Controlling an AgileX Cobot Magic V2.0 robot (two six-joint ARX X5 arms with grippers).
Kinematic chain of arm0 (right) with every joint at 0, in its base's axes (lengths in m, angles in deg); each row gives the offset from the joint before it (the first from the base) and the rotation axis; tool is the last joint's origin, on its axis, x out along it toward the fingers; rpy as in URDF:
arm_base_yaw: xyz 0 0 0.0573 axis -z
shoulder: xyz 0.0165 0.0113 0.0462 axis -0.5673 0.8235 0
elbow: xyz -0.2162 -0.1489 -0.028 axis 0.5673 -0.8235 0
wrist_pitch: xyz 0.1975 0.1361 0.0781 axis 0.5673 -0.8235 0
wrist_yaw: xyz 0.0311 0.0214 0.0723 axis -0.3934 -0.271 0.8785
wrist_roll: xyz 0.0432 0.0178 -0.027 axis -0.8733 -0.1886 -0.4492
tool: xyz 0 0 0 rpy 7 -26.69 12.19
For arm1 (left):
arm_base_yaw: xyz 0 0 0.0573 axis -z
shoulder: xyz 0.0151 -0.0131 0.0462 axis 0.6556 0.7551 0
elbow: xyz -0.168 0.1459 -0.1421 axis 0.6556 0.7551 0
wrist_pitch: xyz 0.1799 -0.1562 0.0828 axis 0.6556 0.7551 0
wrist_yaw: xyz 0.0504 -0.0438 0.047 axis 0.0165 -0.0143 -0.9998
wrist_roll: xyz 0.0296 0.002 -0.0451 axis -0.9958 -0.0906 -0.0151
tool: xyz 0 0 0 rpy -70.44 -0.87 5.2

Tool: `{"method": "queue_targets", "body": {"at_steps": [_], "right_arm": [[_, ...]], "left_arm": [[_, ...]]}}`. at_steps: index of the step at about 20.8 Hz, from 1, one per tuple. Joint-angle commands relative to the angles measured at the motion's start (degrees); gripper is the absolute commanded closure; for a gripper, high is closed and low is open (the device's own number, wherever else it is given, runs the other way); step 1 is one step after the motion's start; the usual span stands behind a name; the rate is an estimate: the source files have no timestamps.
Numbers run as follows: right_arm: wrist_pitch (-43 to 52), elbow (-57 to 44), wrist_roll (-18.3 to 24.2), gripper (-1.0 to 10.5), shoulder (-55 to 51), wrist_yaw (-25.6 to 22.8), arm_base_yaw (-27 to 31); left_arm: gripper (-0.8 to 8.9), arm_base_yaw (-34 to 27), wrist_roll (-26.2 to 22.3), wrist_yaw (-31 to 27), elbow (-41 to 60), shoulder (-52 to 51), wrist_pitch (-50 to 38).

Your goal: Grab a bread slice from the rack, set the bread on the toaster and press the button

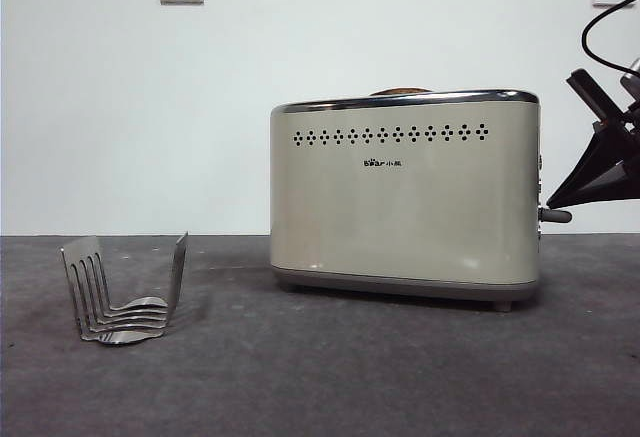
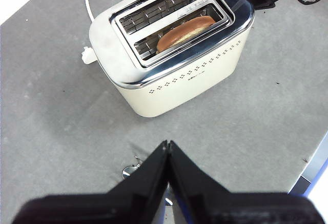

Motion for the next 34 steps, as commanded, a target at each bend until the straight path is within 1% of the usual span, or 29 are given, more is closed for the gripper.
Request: {"method": "queue_targets", "body": {"at_steps": [1, 3, 5, 8, 10, 11, 21, 23, 26, 28, 31, 34], "right_arm": [[-2.45, -1.2, 1.64, 9.5, 1.84, -2.47, -0.33], [-3.32, -1.2, 2.01, 9.5, 1.84, -2.95, -0.33], [-4.2, -1.2, 2.54, 9.5, 1.84, -5.09, -0.33], [-4.24, -1.2, 2.67, 9.5, 1.86, -5.7, -0.35], [-4.15, -1.2, 2.73, 9.5, 1.86, -7.54, -0.33], [-4.04, -1.2, 2.84, 9.5, 1.86, -7.72, -0.33], [-3.74, -1.2, 2.54, 9.5, 1.86, -7.48, -0.33], [-2.99, -1.2, 2.21, 9.5, 1.86, -5.03, -0.33], [-0.98, -1.18, 0.81, 9.5, 1.77, -3.72, -0.33], [-0.94, -1.18, 0.68, 9.5, 1.7, -2.56, -0.35], [-0.35, -1.18, 0.72, 9.5, 0.24, -2.32, -0.35], [0.2, -1.18, 0.31, 9.5, -3.87, -2.34, -0.33]], "left_arm": [[8.19, -0.13, 0.63, 0.2, 0.46, -0.2, -0.22], [8.19, -0.15, 0.63, 0.2, 0.46, -0.2, -0.22], [8.19, -0.15, 0.66, 0.2, 0.46, -0.24, -0.22], [8.19, -0.15, 0.66, 0.2, 0.46, -0.24, -0.22], [8.19, -0.13, 0.66, 0.2, 0.46, -0.24, -0.22], [8.19, -0.13, 0.68, 0.2, 0.46, -0.24, -0.22], [8.19, -0.13, 0.72, 0.2, 0.46, -0.24, -0.22], [8.19, -0.13, 0.83, 0.2, 0.46, -0.24, -0.22], [8.19, -0.13, 0.83, 0.2, 0.46, -0.24, -0.22], [8.19, -0.15, 0.83, 0.2, 0.46, -0.24, -0.22], [8.19, -0.15, 0.83, 0.2, 0.46, -0.24, -0.22], [8.18, -0.15, 0.83, 0.2, 0.46, -0.24, -0.22]]}}
